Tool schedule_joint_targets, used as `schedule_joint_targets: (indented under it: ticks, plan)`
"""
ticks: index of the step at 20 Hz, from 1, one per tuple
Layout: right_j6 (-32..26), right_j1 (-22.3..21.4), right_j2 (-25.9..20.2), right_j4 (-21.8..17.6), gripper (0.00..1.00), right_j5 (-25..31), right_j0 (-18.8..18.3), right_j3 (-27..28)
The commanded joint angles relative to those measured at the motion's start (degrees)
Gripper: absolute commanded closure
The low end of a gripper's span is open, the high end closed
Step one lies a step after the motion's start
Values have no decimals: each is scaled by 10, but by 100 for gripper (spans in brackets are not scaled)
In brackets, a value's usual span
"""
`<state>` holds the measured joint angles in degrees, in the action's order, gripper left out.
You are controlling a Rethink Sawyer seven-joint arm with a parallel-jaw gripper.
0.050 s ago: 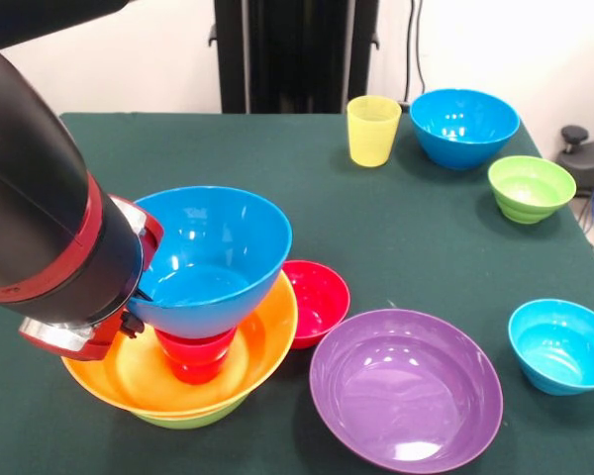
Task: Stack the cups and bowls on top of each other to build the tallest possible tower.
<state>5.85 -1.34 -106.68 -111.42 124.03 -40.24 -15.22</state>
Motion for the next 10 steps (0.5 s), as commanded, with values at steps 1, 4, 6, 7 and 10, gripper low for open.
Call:
schedule_joint_targets:
  ticks: [1, 4, 6, 7, 10]
  plan:
    - [-107, -24, 77, -55, 100, -32, 13, -5]
    - [-95, -25, 86, -41, 100, -32, 15, -12]
    - [-83, -27, 95, -27, 100, -31, 15, -20]
    - [-76, -27, 99, -19, 100, -30, 16, -24]
    - [-60, -27, 114, 2, 100, -33, 15, -38]
